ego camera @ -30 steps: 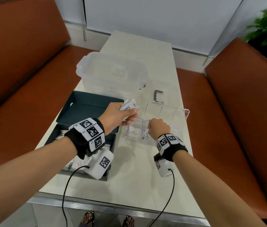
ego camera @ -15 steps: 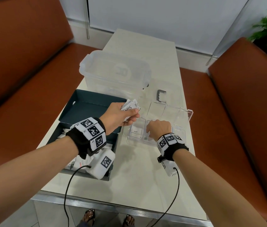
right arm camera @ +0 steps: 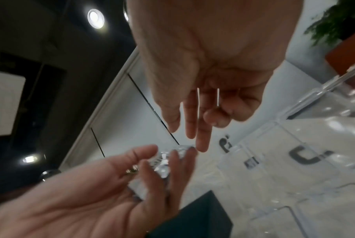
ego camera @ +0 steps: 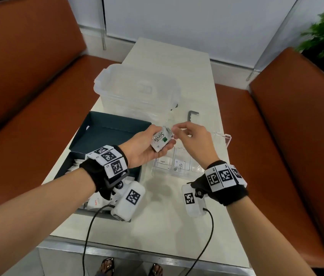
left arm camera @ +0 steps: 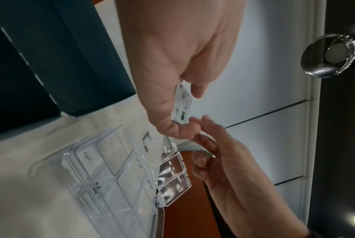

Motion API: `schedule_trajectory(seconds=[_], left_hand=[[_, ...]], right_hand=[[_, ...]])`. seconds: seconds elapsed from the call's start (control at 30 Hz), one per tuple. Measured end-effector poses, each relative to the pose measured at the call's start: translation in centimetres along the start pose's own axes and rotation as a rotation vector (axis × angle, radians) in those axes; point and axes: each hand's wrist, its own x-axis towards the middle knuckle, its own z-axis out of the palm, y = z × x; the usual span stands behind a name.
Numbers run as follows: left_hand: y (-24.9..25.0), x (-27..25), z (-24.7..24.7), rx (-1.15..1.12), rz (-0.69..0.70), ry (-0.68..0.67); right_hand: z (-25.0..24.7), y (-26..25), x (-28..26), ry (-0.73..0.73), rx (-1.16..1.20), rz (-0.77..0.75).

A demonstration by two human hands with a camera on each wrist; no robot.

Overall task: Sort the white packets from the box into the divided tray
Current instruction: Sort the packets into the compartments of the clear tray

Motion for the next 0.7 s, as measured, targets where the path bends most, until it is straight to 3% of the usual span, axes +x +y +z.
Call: schedule_trajectory(seconds=[0.13, 0.33, 0.7], left_hand=[[0.1, -0.3, 0.6, -0.103, 0.011, -0.077], [-0.3, -0.6, 1.0, 0.061, 0.073, -0.099], [-0.1, -0.8, 0.2, 0.242, 0.309, 0.125]], right_hand=[[0.4, -0.7, -0.7, -0.058, 0.036, 0.043], [-0.8, -0.3, -1.0, -0.011, 0.288, 0.128], [-2.7, 0.1, -0.7, 0.005, 0.394, 0.282]])
